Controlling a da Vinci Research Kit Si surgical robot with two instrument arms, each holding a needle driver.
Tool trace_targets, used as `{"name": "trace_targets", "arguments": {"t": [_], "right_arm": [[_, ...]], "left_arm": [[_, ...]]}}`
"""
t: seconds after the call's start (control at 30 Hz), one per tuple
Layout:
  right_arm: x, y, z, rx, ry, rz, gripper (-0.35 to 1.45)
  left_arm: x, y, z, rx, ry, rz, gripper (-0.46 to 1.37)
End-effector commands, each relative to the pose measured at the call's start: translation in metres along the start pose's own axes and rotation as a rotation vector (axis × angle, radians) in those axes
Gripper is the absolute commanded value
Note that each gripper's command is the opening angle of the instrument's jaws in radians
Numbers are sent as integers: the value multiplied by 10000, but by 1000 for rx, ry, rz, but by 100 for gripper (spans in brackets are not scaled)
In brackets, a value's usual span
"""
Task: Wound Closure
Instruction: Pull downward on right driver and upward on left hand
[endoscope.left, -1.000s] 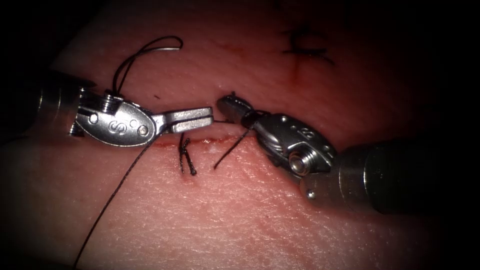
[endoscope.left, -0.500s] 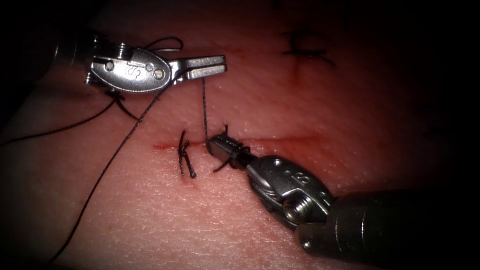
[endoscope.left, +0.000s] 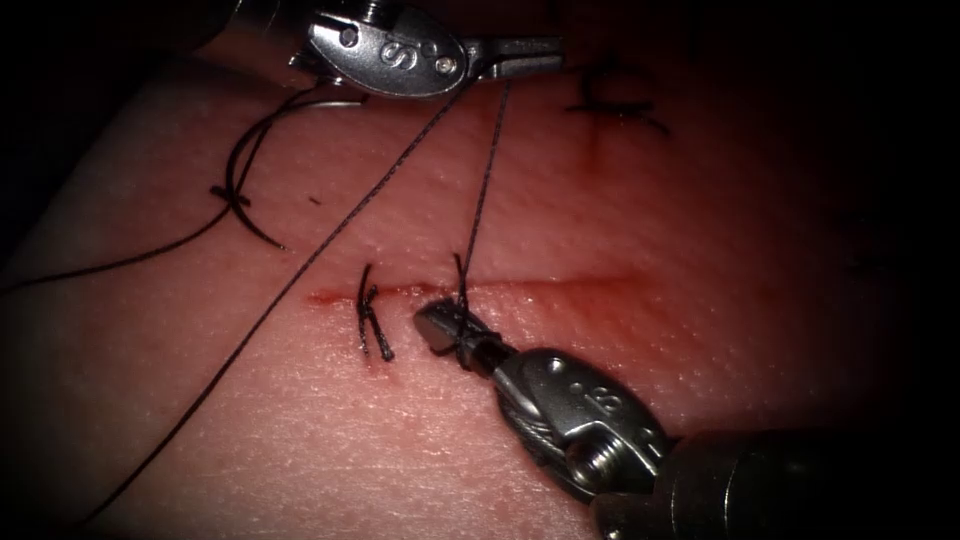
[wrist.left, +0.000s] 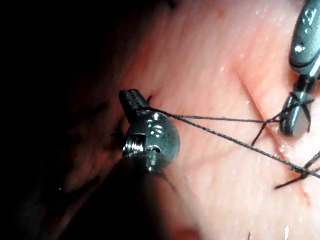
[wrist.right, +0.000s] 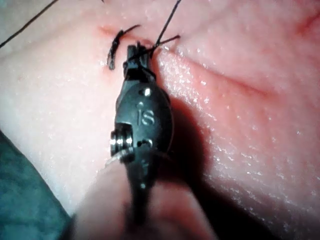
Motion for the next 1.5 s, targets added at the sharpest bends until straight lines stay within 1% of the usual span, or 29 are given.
{"name": "trace_targets", "arguments": {"t": [0.03,0.13,0.2,0.27,0.43,0.53,0.67,0.73,0.8,0.9,1.23,1.37,1.5], "right_arm": [[-1,-2,0,-3,0,-7,-35],[-5,-9,-3,-8,-1,-25,-35],[-7,-14,-5,-17,-8,-43,-35],[-10,-21,-8,-37,-12,-65,-35],[-15,-34,-12,-69,-13,-87,-35],[-23,-41,-14,-102,-18,-88,-35],[-32,-44,-17,-121,-24,-85,-35],[-35,-45,-18,-136,-20,-85,-35],[-36,-46,-19,-153,-12,-71,-35],[-36,-49,-19,-165,-4,-67,-35],[-39,-56,-23,-140,-1,-66,-35],[-40,-63,-23,-109,-8,-67,-35],[-44,-74,-21,-98,-42,-63,-35]], "left_arm": [[4,-6,1,6,-21,31,-35],[11,-21,4,-7,-74,107,-35],[13,-26,4,2,-109,153,-35],[15,-31,3,7,-140,176,-35],[16,-36,2,36,-188,214,-35],[17,-44,-1,68,-247,240,-35],[20,-58,-5,96,-271,232,-35],[21,-63,-6,103,-288,246,-35],[22,-67,-7,110,-306,255,-35],[23,-72,-7,117,-311,249,-35],[30,-80,3,127,-335,278,-35],[33,-80,11,132,-345,296,-35],[39,-83,24,152,-358,291,-35]]}}
